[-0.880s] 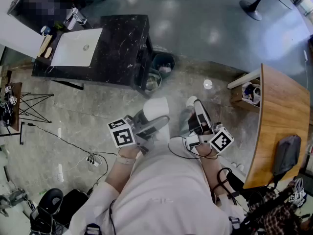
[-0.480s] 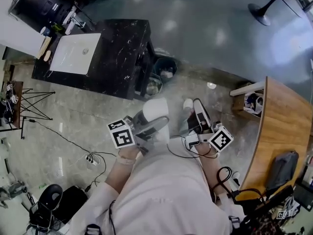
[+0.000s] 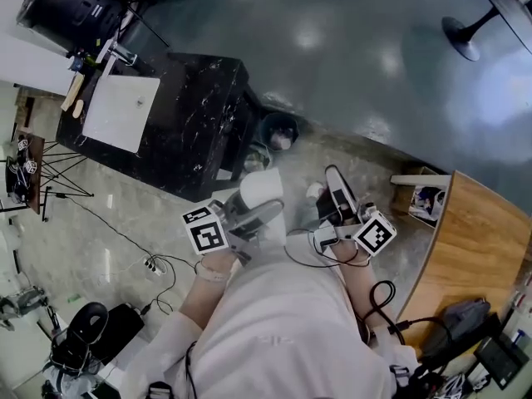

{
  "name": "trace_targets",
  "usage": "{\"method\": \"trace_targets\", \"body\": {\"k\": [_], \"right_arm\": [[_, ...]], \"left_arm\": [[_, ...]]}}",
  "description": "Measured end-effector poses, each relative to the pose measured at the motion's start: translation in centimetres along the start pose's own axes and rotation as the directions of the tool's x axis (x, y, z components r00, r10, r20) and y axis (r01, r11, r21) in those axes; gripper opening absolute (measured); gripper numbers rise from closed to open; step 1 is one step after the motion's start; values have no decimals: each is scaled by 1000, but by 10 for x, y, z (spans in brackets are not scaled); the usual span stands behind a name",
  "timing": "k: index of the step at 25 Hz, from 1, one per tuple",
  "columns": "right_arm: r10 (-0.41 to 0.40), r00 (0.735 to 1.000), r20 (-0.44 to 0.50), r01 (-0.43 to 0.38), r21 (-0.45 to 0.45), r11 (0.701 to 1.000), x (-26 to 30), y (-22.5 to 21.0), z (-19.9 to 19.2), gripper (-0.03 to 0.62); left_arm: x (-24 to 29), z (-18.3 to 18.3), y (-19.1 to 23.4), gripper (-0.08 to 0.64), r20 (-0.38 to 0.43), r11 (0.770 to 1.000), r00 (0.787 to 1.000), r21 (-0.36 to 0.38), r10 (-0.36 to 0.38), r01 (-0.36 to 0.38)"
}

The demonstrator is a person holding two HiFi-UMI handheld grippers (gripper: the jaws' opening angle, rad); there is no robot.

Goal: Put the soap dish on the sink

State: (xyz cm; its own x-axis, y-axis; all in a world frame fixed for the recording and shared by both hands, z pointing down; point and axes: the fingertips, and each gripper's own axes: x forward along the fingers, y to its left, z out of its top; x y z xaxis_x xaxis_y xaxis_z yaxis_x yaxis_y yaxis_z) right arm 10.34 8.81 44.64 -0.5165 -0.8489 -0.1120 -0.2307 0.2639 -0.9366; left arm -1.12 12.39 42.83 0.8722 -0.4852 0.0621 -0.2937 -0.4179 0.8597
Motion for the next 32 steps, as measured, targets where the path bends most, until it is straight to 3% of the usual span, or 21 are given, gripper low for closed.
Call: {"method": "trace_targets", "body": {"k": [14, 21, 32], "right_arm": [[32, 999, -11, -32, 75, 997, 52, -48, 128, 35], [38, 999, -31, -36, 80, 996, 90, -70, 128, 35], [12, 999, -48, -11, 21, 1000, 106, -40, 138, 35]], "left_arm": [[126, 62, 17, 474, 28, 994, 994, 20, 106, -106], [141, 85, 52, 474, 23, 988, 989, 49, 148, -149], [133, 112, 59, 474, 26, 981, 984, 82, 175, -176]]}}
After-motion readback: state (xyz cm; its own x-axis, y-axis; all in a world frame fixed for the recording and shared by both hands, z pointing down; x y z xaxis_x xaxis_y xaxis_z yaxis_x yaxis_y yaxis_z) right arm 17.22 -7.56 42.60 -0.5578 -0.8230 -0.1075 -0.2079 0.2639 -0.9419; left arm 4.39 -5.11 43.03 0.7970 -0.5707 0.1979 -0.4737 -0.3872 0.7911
